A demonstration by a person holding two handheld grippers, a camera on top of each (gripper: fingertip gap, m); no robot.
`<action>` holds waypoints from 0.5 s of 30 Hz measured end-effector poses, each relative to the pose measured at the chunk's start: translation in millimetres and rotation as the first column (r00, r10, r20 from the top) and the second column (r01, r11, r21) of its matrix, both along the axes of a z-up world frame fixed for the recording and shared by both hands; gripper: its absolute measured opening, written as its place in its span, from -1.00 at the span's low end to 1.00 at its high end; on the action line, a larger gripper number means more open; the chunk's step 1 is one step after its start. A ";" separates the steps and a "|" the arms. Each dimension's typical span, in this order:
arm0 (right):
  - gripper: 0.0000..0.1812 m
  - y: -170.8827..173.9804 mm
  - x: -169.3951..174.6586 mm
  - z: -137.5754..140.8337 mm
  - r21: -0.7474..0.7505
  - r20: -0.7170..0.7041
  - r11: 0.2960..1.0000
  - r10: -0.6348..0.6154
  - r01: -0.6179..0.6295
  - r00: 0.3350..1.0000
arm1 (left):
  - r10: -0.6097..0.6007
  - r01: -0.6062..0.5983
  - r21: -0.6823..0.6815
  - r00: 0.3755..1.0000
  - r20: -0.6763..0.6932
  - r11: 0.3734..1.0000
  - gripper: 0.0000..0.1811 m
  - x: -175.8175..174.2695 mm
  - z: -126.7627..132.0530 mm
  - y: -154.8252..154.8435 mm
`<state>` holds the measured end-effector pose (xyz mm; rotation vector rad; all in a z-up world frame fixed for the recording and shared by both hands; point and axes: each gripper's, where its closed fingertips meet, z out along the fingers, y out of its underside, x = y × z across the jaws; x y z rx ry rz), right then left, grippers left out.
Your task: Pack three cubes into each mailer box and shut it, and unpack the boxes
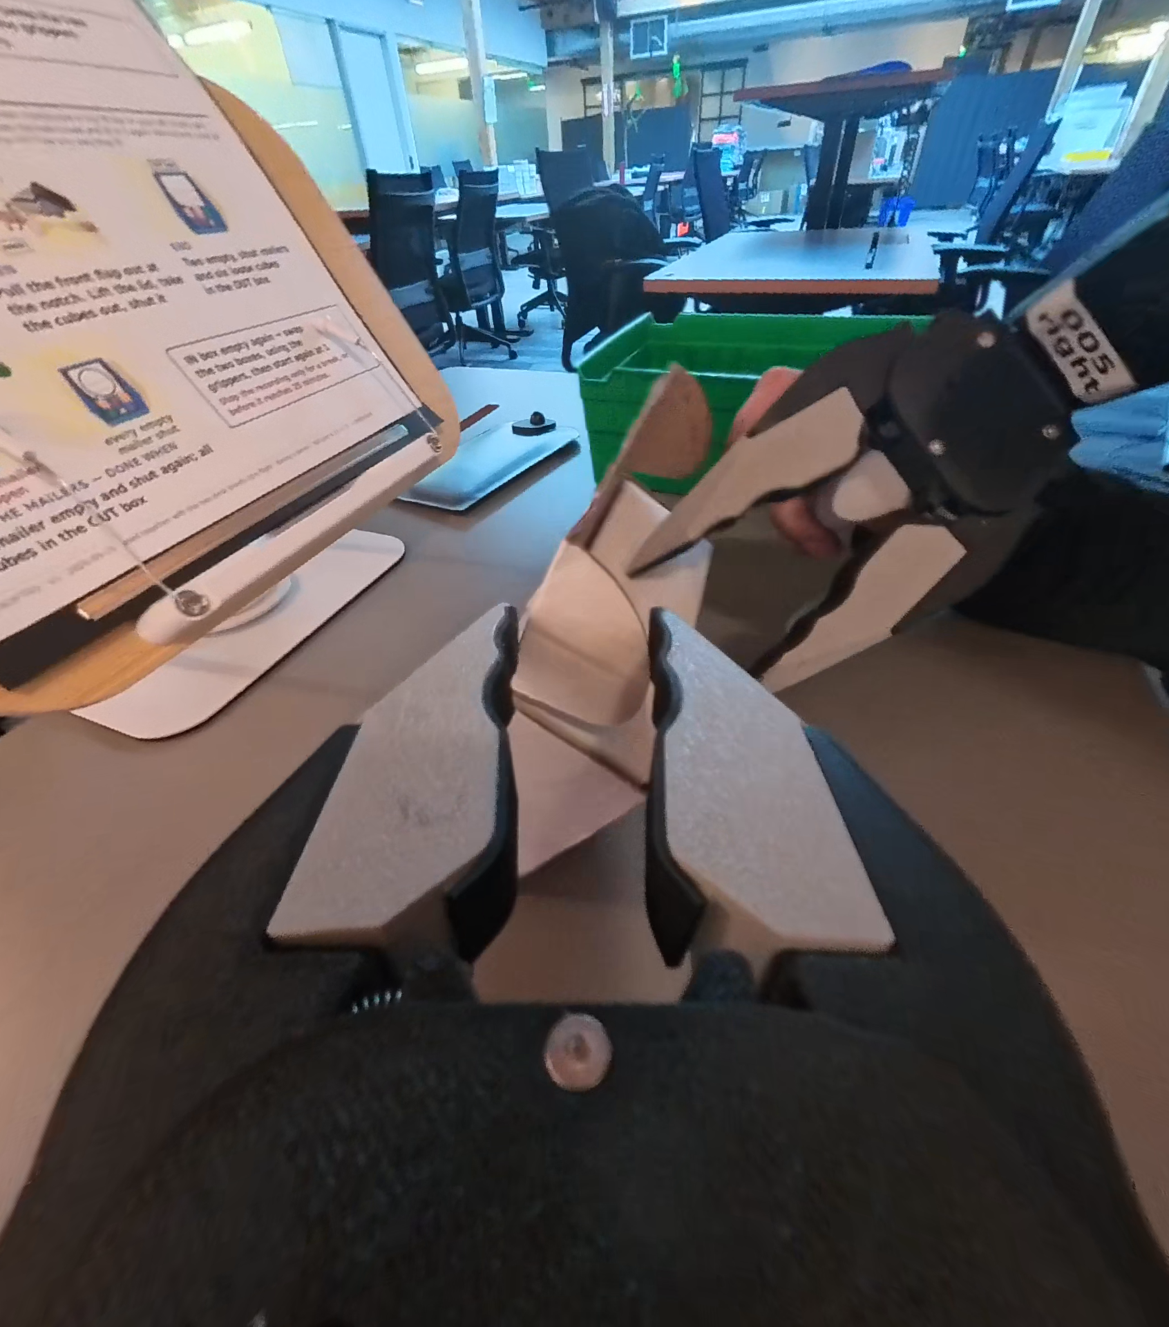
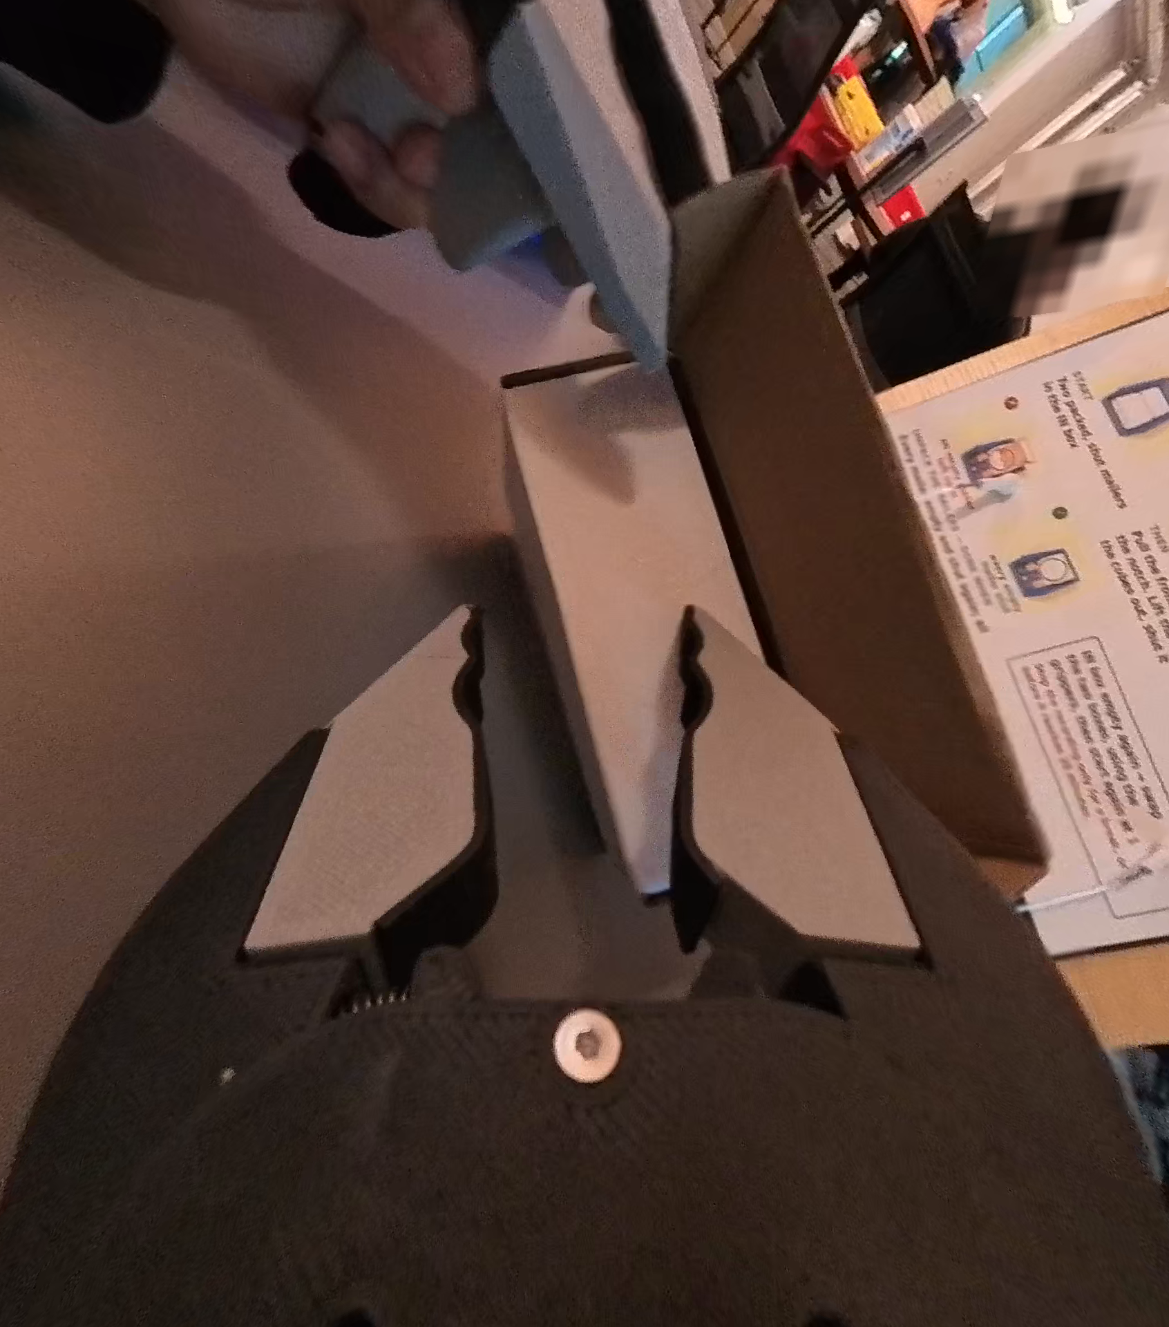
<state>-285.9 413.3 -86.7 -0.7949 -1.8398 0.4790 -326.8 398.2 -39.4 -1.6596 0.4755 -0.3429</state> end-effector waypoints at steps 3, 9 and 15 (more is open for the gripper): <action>-0.62 -6.1 3.1 -8.6 -0.015 0.053 0.999 0.038 -0.037 0.998 | 0.005 -0.004 -0.025 0.998 0.066 1.000 -0.62 -5.3 0.4 1.9; -0.49 -4.4 -0.7 -9.4 0.017 0.046 1.000 0.019 -0.020 0.999 | -0.013 0.015 -0.019 0.997 0.073 1.000 -0.61 -2.6 2.9 -0.4; -0.31 4.9 -6.2 13.8 0.108 -0.122 0.993 -0.031 0.045 0.992 | -0.040 0.043 -0.029 0.996 0.075 0.999 -0.62 2.2 2.5 -2.5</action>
